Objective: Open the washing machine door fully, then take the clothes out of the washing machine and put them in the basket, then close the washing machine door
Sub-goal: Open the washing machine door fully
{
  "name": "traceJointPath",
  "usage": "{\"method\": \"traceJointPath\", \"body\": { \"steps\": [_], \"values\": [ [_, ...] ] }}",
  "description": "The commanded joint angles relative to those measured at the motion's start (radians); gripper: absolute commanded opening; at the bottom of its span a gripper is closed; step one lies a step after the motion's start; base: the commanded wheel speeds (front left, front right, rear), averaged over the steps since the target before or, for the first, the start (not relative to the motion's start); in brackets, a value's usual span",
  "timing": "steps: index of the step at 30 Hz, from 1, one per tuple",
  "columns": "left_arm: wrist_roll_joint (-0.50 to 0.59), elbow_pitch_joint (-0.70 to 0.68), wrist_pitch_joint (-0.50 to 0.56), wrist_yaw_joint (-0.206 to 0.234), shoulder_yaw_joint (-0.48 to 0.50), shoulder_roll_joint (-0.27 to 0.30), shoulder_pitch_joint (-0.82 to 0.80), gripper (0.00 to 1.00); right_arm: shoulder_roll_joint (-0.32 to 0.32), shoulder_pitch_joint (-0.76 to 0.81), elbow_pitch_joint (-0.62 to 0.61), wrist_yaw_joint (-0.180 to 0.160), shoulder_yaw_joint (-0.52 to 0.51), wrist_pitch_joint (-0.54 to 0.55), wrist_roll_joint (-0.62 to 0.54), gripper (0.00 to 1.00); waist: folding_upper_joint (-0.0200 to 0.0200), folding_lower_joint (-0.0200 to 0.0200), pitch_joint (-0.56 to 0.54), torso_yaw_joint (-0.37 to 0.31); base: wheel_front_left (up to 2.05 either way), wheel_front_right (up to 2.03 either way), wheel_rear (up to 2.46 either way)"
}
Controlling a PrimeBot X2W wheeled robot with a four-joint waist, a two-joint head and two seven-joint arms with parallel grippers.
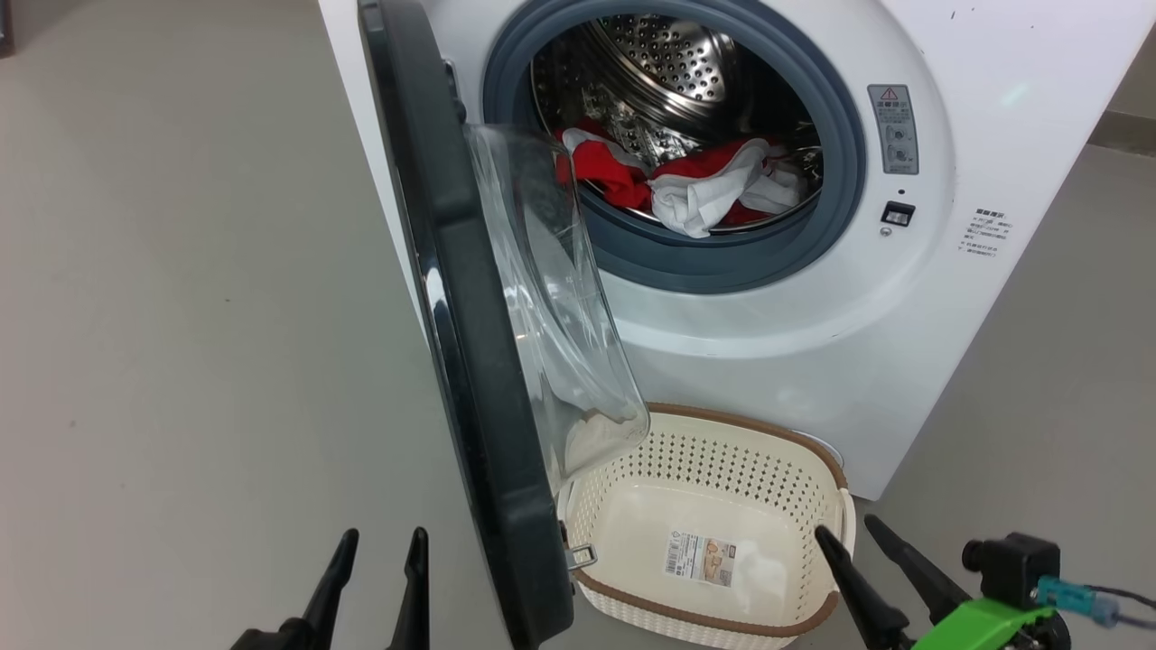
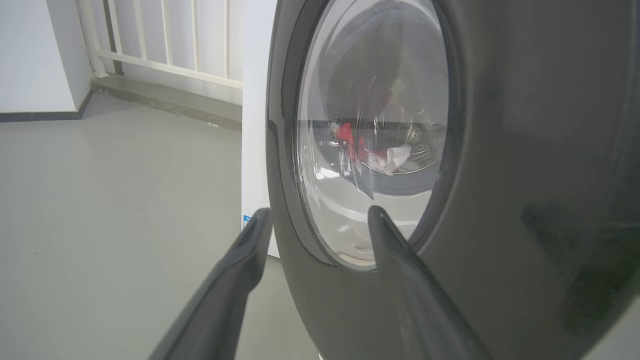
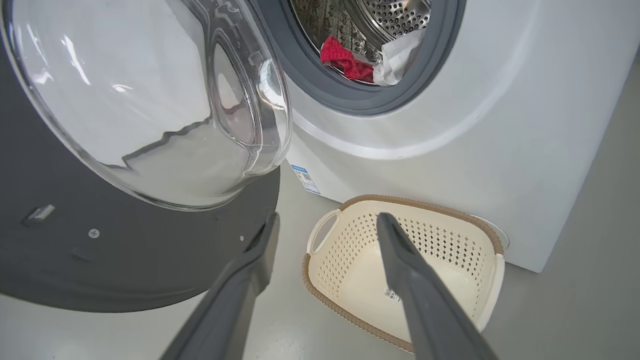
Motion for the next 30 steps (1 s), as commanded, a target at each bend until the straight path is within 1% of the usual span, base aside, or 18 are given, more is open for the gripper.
{"method": "traceJointPath", "body": {
  "steps": [1,6,11,16,21,30],
  "values": [
    [0.013,-0.021,-0.012,-0.006,0.034,0.005,-0.005,1.00,-0.005,0.008,-0.021,0.008,-0.009,-0.012,-0.072,1.00,-0.0001,0.0000,0.000,0.000,0.00,0.00,0.00],
    [0.014,-0.019,-0.012,-0.009,0.035,0.005,-0.004,1.00,0.035,0.048,-0.027,0.008,-0.092,-0.012,-0.218,1.00,-0.0001,0.0000,0.000,0.000,0.00,0.00,0.00],
    [0.013,-0.022,-0.012,-0.008,0.033,0.005,-0.003,1.00,0.089,0.085,-0.063,0.008,-0.211,-0.012,-0.328,1.00,-0.0001,0.0000,0.004,-0.002,0.00,0.00,0.00],
    [0.011,-0.024,-0.012,-0.006,0.029,0.005,-0.008,1.00,0.118,0.106,-0.110,0.008,-0.288,-0.012,-0.434,1.00,-0.0001,0.0000,0.013,-0.003,0.00,0.00,0.00],
    [0.010,-0.024,-0.012,-0.005,0.027,0.005,-0.014,1.00,0.141,0.122,-0.133,0.008,-0.328,-0.012,-0.488,1.00,-0.0001,0.0000,0.019,-0.002,0.00,0.00,0.00],
    [0.009,-0.025,-0.012,-0.004,0.028,0.005,-0.016,1.00,0.156,0.137,-0.132,0.008,-0.341,-0.012,-0.516,1.00,-0.0001,0.0000,0.017,0.002,0.00,0.00,0.00]
  ]
}}
